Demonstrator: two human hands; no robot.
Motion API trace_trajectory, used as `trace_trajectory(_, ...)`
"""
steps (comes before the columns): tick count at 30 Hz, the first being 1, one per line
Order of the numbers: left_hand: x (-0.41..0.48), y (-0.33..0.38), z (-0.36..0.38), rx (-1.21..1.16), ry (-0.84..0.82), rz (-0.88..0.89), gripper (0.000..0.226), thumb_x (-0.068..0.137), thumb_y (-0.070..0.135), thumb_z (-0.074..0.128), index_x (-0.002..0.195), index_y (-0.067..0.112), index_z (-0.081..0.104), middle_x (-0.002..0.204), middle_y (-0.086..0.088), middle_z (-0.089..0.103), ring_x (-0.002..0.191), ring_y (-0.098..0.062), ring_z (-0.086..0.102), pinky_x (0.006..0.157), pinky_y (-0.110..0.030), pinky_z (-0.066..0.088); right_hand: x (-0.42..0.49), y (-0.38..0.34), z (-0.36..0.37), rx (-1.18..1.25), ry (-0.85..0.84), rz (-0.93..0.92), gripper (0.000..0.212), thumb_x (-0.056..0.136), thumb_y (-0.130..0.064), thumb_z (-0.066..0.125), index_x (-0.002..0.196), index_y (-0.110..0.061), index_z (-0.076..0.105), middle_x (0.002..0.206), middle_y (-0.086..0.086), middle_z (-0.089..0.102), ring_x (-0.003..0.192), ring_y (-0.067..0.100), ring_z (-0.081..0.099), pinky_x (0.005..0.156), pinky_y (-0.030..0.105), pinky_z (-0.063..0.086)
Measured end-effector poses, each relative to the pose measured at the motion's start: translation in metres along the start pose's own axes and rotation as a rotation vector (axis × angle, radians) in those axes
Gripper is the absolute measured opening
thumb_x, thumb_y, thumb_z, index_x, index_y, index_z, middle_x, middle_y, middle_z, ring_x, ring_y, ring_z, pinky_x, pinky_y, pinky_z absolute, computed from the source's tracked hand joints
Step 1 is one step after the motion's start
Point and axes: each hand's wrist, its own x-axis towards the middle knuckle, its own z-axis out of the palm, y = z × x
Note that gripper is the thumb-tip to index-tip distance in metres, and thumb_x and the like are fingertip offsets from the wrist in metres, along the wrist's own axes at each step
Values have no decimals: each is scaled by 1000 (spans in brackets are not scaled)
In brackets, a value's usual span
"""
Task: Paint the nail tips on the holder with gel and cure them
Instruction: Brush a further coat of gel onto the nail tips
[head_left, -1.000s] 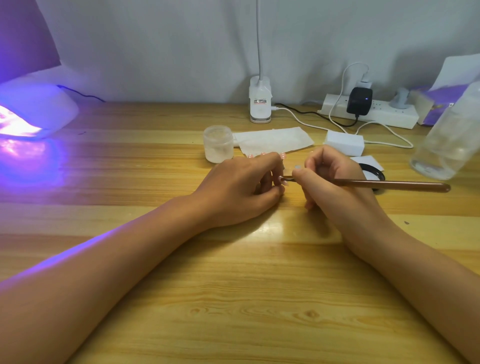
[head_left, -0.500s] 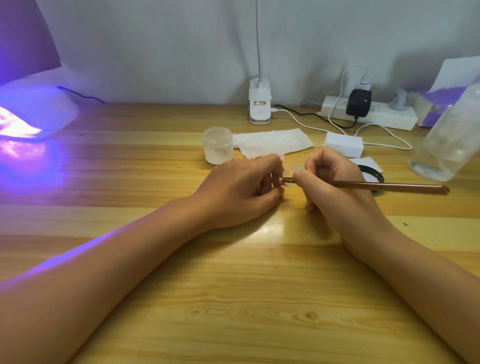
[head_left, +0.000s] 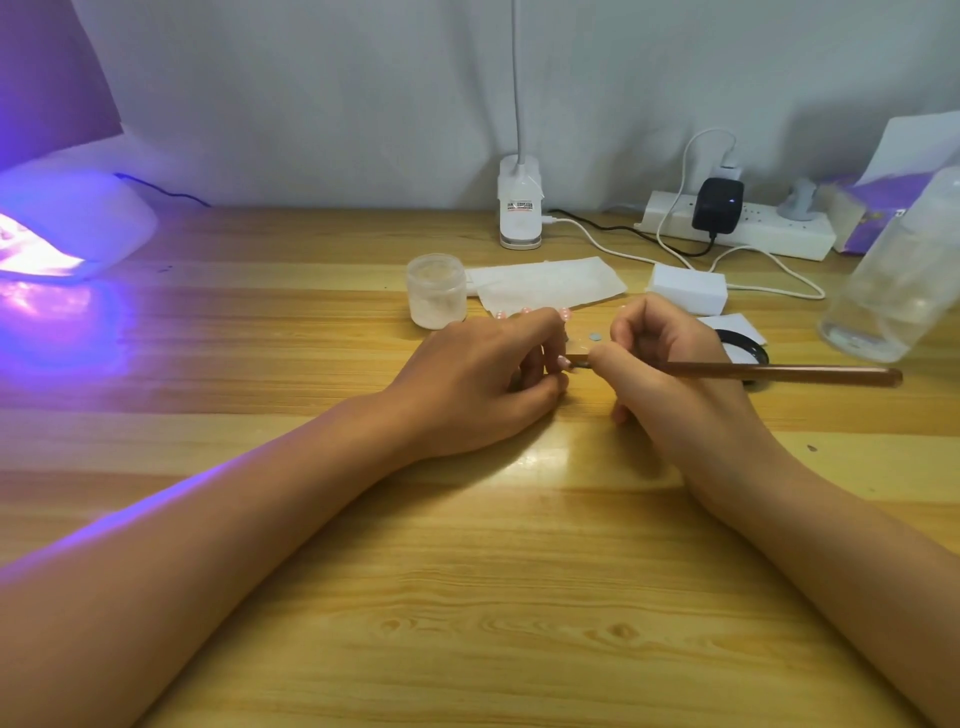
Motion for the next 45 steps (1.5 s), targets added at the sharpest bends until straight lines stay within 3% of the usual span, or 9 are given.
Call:
trace_trajectory(7,0,0,0,3,4,7,12,88,35,58,96,29,54,69,16,53,62,2,48,57,-30,41,-1,1,0,-49,-47,-16,17,87,-14,62,81,-4,50,68,8,48,63,21,45,60,38,40)
trace_trajectory(11,0,0,0,-1,-1,8,11,88,34,60,96,30,53,70,15,54,62,0,49,57,-30,40,-1,-1,0,-72,-35,-29,18,81,-11,61,79,0,47,69,11,47,64,26,46,60,47,44)
trace_trajectory(16,0,0,0,-6,1,0,11,90,31,62,95,31,53,67,17,53,62,3,48,57,-29,38,-1,0,-1,26,-4,-14,16,91,-10,61,82,-3,49,67,6,49,60,15,47,54,36,44)
trace_trajectory(23,0,1,-1,-4,-6,11,11,88,33,59,93,32,50,68,17,52,62,4,47,57,-29,37,-1,-1,0,-42,-60,10,17,91,-17,62,83,-6,51,69,9,52,64,18,48,66,49,48)
trace_trajectory(28,0,0,0,-13,1,5,12,86,36,57,96,29,54,69,14,55,63,1,50,58,-33,44,-1,0,1,-54,-42,-4,17,86,-13,61,76,-7,48,65,8,48,62,21,46,58,36,38)
trace_trajectory(33,0,1,0,-24,6,13,19,89,32,61,91,40,43,68,17,53,63,2,49,57,-29,41,-1,0,-1,17,-6,8,16,90,-11,61,81,-6,49,68,8,49,64,20,45,61,46,43)
trace_trajectory(38,0,1,-1,-3,5,15,21,89,32,61,91,39,42,67,19,50,62,5,48,56,-28,38,-1,-1,0,-28,-52,21,17,91,-16,63,85,-4,51,71,15,54,67,22,50,69,53,49)
trace_trajectory(42,0,0,0,-2,7,14,12,87,37,57,96,31,53,68,16,53,62,3,48,57,-30,41,-1,-2,0,-78,-55,4,16,86,-12,62,78,-8,49,65,7,49,63,20,46,61,44,45)
trace_trajectory(45,0,-1,1,-1,4,23,11,88,35,59,96,33,52,70,15,53,63,1,49,57,-32,44,-1,-2,0,-76,-37,-3,17,83,-10,61,79,-1,47,67,7,46,63,21,45,59,40,40)
